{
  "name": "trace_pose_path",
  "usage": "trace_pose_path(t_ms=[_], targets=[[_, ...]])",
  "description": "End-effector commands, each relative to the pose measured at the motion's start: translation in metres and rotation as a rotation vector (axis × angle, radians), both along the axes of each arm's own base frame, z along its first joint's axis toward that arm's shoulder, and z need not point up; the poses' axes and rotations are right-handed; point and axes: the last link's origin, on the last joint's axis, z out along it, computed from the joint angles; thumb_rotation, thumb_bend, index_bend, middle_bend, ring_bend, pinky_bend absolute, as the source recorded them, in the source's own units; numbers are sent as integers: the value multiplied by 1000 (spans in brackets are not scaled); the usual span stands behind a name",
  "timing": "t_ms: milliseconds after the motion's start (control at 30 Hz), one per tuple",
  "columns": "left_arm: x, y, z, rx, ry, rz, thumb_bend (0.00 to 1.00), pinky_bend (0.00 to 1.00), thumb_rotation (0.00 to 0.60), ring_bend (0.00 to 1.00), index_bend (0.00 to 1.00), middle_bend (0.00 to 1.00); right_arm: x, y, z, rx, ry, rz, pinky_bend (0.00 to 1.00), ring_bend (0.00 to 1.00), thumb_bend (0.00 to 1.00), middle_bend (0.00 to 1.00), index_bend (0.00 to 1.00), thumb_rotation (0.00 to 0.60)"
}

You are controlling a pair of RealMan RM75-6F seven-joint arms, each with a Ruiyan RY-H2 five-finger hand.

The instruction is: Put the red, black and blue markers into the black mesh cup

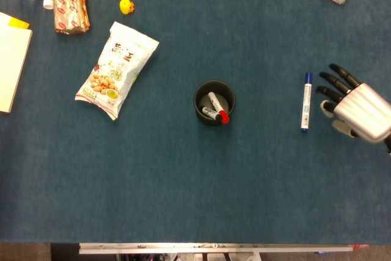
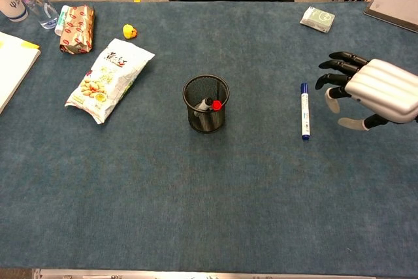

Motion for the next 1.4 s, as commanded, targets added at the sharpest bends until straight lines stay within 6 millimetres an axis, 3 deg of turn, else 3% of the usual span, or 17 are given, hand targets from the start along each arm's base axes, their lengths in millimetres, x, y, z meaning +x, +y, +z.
trace_pose_path(t_ms=[33, 167, 267, 800, 1400], targets=[[-1, -1, 1, 2, 2, 7, 195, 242, 600, 193, 101, 165, 0, -2, -15, 24, 11, 4, 20, 76, 202, 278, 538, 600], [-2, -2, 2, 1, 2, 14, 195, 242, 600, 193, 101, 165, 3, -8, -27, 35, 19, 13, 0, 34, 202, 241, 460, 600], [-2, -2, 2, 3, 1, 16, 196, 242, 600, 193, 101, 165, 4, -10, -30, 37, 22, 18, 0, 33, 202, 237, 454, 600], [-4, -3, 4, 7, 3, 20, 195, 242, 600, 193, 101, 165, 11, -22, -55, 75, 42, 57, 0, 33, 214, 237, 467, 600], [-6, -5, 5, 10, 2, 29, 195, 242, 600, 193, 101, 165, 7, -24, -62, 82, 67, 57, 0, 33, 254, 238, 532, 600]])
